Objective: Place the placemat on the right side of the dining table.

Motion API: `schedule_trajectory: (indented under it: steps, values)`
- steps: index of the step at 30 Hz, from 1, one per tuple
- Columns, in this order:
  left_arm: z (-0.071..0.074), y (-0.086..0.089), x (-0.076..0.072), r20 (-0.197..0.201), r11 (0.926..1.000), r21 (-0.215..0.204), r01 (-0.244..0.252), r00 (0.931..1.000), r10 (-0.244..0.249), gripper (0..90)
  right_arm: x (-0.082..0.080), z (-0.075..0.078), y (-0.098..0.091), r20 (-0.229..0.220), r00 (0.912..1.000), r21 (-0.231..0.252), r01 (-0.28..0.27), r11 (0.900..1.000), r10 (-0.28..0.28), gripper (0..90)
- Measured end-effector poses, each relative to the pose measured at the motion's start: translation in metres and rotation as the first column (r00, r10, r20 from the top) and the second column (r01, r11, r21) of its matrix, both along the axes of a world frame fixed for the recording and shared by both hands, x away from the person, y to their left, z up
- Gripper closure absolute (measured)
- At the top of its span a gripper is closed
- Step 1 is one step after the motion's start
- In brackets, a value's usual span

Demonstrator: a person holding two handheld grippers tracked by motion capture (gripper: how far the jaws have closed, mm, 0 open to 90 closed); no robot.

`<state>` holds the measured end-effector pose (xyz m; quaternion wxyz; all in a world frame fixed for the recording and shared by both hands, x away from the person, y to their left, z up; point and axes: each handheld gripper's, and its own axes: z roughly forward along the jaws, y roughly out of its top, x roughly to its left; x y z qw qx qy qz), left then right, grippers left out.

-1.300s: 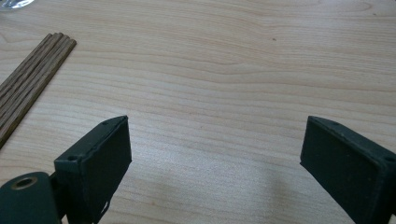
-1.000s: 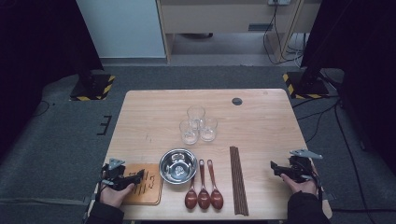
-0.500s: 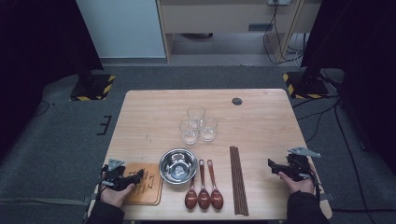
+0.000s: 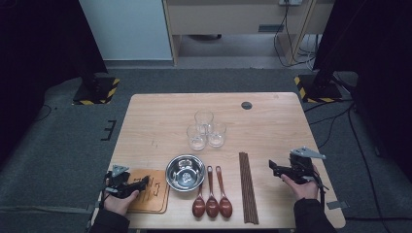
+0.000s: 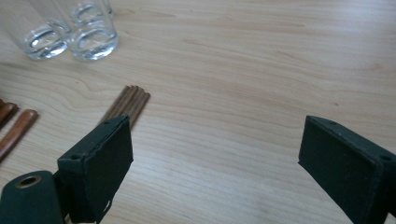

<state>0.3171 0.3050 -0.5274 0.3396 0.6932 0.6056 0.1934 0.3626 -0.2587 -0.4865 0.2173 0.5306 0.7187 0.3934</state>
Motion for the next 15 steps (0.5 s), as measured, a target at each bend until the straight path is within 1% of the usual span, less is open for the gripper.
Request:
schedule_trajectory:
  steps: [5, 6, 7, 8, 13, 14, 15]
  values:
    - [0.0, 0.001, 0.0, -0.002, 1.0, -0.001, -0.005, 1.0, 0.005, 19.2, 0.002, 0.007, 0.013, 0.015, 0.9995, 0.008, -0.026, 0.9996, 0.026, 10.0]
    - [0.0, 0.001, 0.0, -0.002, 1.0, -0.001, -0.005, 1.0, 0.005, 19.2, 0.004, 0.01, 0.019, 0.023, 0.999, 0.018, -0.04, 0.9991, 0.039, 10.2]
    - [0.0, 0.001, 0.0, -0.002, 1.0, -0.001, -0.005, 1.0, 0.005, 19.2, 0.004, 0.01, 0.019, 0.023, 0.999, 0.018, -0.04, 0.9991, 0.039, 10.2]
    - [0.0, 0.001, 0.0, -0.003, 1.0, -0.001, -0.006, 1.0, 0.006, 19.3, 0.005, 0.015, 0.025, 0.033, 0.9983, 0.027, -0.05, 0.9984, 0.049, 10.3]
    - [0.001, 0.002, -0.001, -0.006, 1.0, 0.001, -0.006, 1.0, 0.006, 19.2, 0.009, 0.022, 0.035, 0.051, 0.997, 0.053, -0.061, 0.9967, 0.058, 10.8]
    - [0.001, 0.002, -0.001, -0.006, 1.0, 0.001, -0.006, 1.0, 0.006, 19.2, 0.01, 0.024, 0.04, 0.054, 0.9961, 0.055, -0.072, 0.9959, 0.069, 10.9]
    - [0.001, 0.002, -0.001, -0.006, 1.0, 0.001, -0.008, 1.0, 0.008, 19.2, 0.01, 0.024, 0.04, 0.054, 0.9961, 0.055, -0.072, 0.9959, 0.069, 10.9]
